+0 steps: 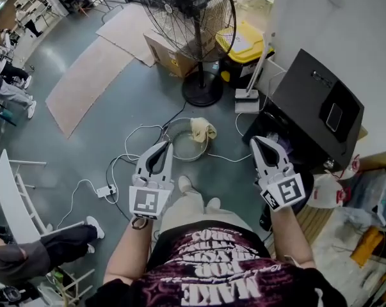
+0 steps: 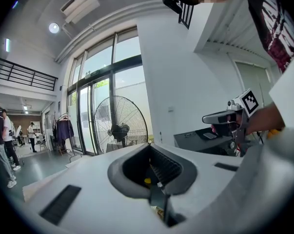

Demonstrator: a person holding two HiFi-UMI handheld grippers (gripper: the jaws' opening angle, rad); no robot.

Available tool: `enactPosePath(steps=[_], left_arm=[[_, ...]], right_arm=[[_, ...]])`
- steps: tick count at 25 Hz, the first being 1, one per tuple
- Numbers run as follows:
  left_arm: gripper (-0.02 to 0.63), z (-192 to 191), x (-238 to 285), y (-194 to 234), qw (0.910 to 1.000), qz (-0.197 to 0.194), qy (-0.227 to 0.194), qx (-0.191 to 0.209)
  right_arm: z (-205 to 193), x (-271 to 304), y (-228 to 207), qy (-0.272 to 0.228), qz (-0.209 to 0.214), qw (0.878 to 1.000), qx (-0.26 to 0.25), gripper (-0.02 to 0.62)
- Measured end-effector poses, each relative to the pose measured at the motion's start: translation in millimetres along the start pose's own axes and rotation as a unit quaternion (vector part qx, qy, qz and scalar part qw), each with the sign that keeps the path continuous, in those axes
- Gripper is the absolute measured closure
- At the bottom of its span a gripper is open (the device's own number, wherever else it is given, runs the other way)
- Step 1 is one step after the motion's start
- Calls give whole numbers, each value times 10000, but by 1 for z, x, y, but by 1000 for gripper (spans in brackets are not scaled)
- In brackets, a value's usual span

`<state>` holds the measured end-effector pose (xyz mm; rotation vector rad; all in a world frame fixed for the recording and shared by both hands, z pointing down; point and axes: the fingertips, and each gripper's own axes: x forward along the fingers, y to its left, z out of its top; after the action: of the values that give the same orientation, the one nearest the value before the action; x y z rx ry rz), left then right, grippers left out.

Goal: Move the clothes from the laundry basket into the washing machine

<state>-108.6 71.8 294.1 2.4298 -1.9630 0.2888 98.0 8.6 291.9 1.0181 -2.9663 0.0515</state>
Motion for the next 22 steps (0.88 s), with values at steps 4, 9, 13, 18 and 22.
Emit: enactPosePath(steps=[4, 9, 13, 18, 22], left_arm=[[601, -12, 16, 3, 9996, -86, 181, 203], [601, -19, 39, 10, 9994, -200, 164, 212], [601, -39, 56, 22, 9997, -176, 182, 71], [601, -68, 71, 41, 9996, -113, 274, -40], [601, -92, 76, 56, 9986, -12, 499, -193]], right_arm=[[-13, 4, -15, 57, -89, 9999, 84, 591], [-36, 18, -32, 233, -200, 9994, 166, 591], [-57, 37, -36, 441, -161, 9988, 155, 591], [-82, 71, -38, 625, -49, 9979, 158, 591], [-106, 97, -35, 806, 133, 9965, 173, 591]])
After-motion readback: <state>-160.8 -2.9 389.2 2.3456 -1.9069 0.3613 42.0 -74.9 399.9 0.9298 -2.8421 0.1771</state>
